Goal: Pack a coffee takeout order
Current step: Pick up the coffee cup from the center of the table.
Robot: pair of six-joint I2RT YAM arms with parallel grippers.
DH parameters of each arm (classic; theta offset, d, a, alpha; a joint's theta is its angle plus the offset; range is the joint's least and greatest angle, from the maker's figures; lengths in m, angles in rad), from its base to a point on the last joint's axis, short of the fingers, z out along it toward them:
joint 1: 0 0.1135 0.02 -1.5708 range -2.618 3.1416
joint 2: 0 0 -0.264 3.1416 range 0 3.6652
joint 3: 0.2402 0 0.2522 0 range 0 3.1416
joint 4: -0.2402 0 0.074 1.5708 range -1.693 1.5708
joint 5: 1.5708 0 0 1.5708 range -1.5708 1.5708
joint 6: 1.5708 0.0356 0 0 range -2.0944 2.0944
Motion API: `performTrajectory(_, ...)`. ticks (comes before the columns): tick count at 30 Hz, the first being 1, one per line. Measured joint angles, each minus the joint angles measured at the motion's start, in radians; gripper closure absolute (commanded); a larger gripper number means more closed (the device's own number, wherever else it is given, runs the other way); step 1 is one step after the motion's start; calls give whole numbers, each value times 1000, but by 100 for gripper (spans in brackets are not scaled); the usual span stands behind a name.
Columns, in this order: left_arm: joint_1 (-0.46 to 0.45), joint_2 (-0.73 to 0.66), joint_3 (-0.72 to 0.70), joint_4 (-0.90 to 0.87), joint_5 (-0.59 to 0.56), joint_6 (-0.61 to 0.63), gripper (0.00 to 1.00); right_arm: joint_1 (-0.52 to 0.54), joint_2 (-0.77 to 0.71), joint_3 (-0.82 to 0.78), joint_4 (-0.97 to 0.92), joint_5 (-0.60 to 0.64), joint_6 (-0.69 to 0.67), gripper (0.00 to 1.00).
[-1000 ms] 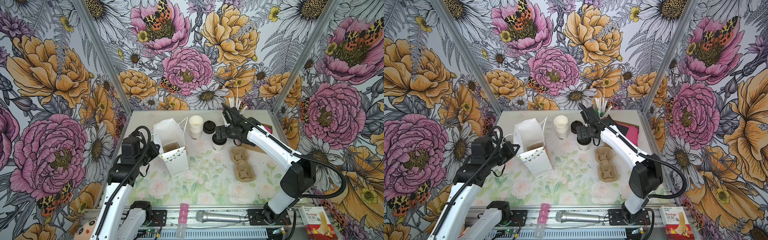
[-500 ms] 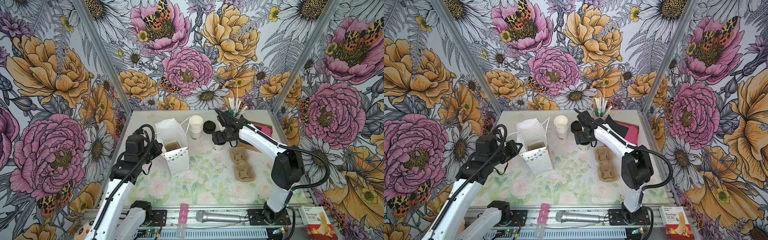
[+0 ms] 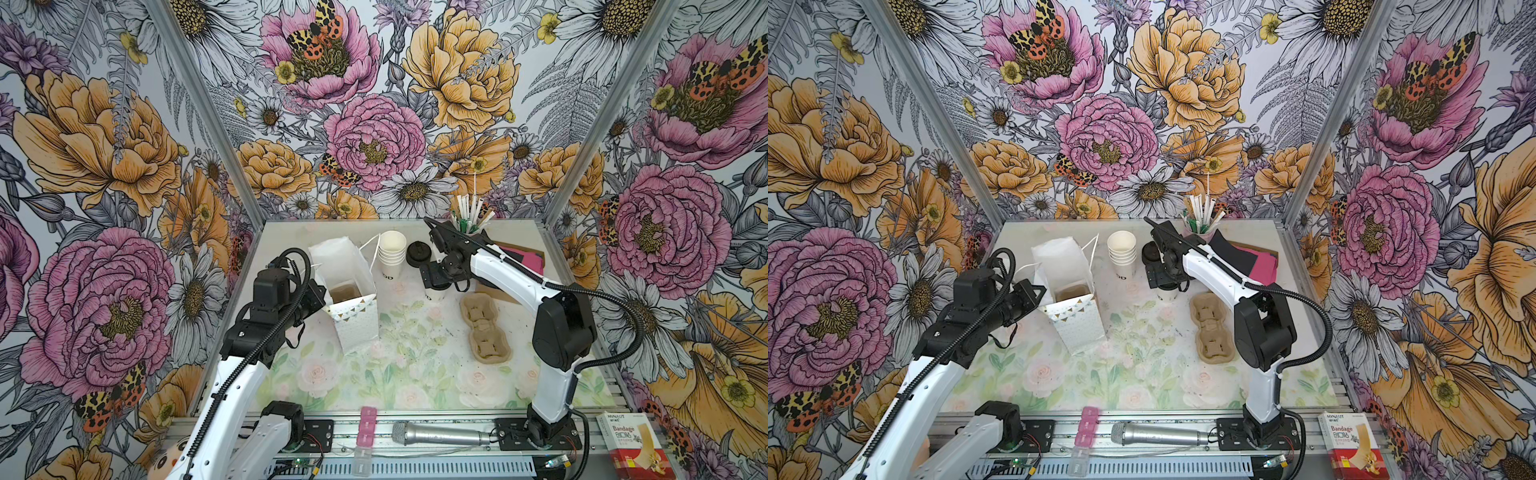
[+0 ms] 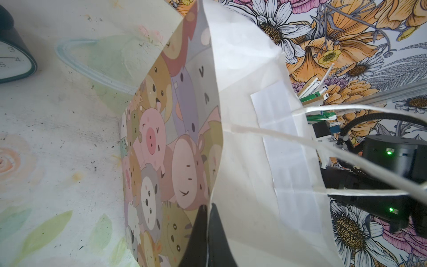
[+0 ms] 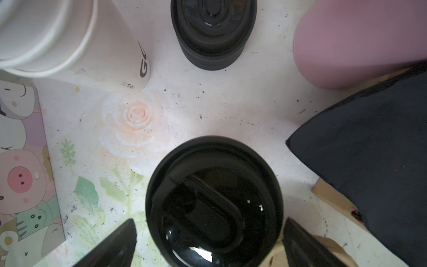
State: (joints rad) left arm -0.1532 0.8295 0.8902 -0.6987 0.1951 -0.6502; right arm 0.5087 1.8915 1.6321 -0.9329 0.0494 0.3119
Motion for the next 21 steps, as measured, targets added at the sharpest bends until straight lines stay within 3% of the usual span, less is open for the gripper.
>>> performTrajectory(21,-6,5,0,7,-2,0,100,-11,64,49,-11,1,-11,0)
